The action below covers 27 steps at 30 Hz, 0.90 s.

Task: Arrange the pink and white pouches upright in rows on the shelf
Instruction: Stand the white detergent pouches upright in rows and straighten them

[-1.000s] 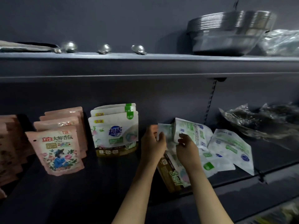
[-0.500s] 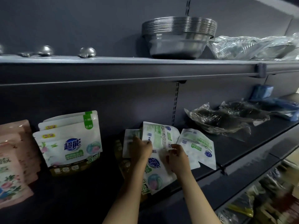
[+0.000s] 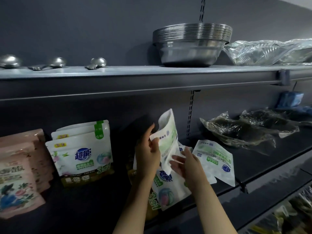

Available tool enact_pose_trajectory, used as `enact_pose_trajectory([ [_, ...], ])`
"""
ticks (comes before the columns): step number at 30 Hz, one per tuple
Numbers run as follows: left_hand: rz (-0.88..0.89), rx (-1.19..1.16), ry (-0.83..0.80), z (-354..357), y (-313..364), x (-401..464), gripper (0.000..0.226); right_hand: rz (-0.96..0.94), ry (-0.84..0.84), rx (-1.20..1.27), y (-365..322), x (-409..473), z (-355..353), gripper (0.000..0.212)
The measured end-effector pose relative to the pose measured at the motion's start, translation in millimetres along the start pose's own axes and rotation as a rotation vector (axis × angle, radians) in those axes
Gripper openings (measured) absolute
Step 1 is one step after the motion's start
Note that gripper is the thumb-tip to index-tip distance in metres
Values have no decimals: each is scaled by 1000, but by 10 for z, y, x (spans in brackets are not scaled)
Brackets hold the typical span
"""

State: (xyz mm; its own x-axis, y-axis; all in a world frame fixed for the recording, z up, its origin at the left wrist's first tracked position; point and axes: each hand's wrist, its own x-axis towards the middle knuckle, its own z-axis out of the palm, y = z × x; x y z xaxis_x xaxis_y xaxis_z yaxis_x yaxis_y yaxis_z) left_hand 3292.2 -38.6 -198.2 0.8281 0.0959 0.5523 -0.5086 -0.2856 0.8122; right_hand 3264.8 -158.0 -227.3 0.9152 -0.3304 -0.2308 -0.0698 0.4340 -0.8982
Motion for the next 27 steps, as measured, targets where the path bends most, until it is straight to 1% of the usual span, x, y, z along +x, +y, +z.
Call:
enact_pose_trajectory([
  [3, 20, -152, -137, -128, 66, -34, 47, 151, -194, 245, -132, 11, 67, 68],
  [5, 31, -166, -212, -205, 87, -75, 47, 213, -303, 354, -189, 27, 53, 85],
  [7, 36, -146, -226, -275, 56, -125, 47, 225, -416, 456, -216, 42, -5, 91],
  [10, 16, -122, -184, -385, -45, -199, 47, 200, -597, 492, -240, -12, -78, 88],
  [11, 13, -108, -155, -420, -79, -216, 47, 188, -609, 472, -237, -38, -80, 78],
  [13, -21, -128, -72, -493, -84, -275, 46, 160, -598, 419, -202, -71, -60, 51],
  [14, -57, -154, -33, -529, -75, -305, 46, 148, -587, 406, -177, -96, -39, 43],
  [15, -110, -188, -5, -569, -64, -329, 45, 141, -584, 403, -153, -119, -19, 39],
  [17, -266, -350, -5, -667, -73, -360, 40, 128, -594, 391, -84, -116, 9, 38],
  [19, -475, -549, -56, -779, -71, -357, 22, 119, -615, 329, -42, -107, 18, 39],
  [20, -553, -577, -90, -836, -57, -370, 20, 120, -630, 285, -28, -112, 33, 39],
  [21, -578, -533, -141, -879, -57, -391, 23, 123, -646, 241, -12, -108, 48, 38],
  [22, -575, -460, -175, -905, -63, -413, 22, 122, -656, 194, 9, -100, 77, 38],
  [23, -539, -348, -181, -929, -76, -430, 13, 114, -664, 143, 31, -98, 112, 37],
  [24, -502, -250, -167, -956, -76, -453, 11, 99, -657, 79, 61, -82, 156, 38],
  [26, -444, -122, -128, -1023, -124, -492, 28, 42, -601, -105, 128, -55, 244, 42],
  [27, -418, -81, -84, -1067, -143, -503, 34, -2, -575, -239, 156, -53, 289, 42],
])
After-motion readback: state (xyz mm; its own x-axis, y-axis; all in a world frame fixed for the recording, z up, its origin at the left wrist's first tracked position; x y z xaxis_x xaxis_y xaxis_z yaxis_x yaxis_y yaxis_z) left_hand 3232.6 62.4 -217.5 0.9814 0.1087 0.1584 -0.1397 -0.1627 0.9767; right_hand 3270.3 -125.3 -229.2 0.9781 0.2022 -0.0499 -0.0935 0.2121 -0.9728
